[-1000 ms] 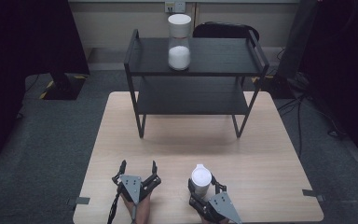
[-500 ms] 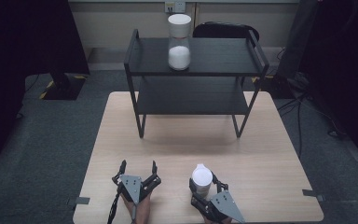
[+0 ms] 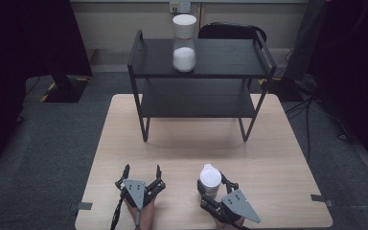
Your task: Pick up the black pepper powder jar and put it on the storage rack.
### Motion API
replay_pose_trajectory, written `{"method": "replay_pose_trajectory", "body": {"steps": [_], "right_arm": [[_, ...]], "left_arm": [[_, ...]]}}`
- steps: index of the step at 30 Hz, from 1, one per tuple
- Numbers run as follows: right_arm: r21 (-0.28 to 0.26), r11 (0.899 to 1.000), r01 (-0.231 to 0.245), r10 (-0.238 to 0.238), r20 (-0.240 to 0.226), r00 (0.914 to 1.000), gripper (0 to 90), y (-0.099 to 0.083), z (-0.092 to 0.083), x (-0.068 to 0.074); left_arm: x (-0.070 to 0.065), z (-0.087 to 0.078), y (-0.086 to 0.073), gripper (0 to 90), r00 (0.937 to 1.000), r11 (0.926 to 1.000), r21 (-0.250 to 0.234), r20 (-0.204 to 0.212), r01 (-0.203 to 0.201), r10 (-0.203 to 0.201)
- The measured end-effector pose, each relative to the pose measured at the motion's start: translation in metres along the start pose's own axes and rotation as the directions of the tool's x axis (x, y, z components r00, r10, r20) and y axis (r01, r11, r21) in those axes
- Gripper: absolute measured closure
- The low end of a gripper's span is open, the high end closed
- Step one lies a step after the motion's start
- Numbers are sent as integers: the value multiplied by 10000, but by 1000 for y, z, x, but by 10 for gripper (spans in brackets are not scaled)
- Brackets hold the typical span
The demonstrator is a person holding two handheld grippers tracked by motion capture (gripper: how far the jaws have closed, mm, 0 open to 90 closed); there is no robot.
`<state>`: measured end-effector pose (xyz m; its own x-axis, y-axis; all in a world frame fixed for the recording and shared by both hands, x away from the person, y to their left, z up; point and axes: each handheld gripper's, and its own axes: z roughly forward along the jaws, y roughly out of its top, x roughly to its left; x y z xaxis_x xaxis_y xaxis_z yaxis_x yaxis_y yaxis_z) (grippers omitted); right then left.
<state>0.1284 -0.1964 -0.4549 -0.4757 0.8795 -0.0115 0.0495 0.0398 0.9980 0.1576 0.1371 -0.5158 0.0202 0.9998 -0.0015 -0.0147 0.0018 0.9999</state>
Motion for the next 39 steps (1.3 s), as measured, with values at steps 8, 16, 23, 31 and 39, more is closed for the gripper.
{"method": "replay_pose_trajectory", "body": {"steps": [8, 16, 23, 31, 39], "right_arm": [[80, 10000, 27, -23, -423, 9991, 301, 15, 1, -10], [119, 9995, -287, 297, -944, 9951, 301, 33, 5, -28], [128, 9995, -292, 308, -1468, 9887, 301, 58, 13, -50], [22, 10000, -47, 51, -1996, 9799, 301, 94, 31, -76], [-77, 9999, 76, -92, -2464, 9691, 302, 141, 59, -103]], "left_arm": [[0, 0, 0, 3, 10000, 10000, 2, -1, -2, 2], [-1, 0, 0, 3, 10000, 10000, 5, -30, 6, -6], [-1, 0, 0, 2, 10000, 10000, 0, -32, 3, -3], [-1, 0, 0, 3, 10000, 10000, 0, -33, 3, -3], [-1, 0, 0, 3, 10000, 10000, 6, -35, 0, 0]]}}
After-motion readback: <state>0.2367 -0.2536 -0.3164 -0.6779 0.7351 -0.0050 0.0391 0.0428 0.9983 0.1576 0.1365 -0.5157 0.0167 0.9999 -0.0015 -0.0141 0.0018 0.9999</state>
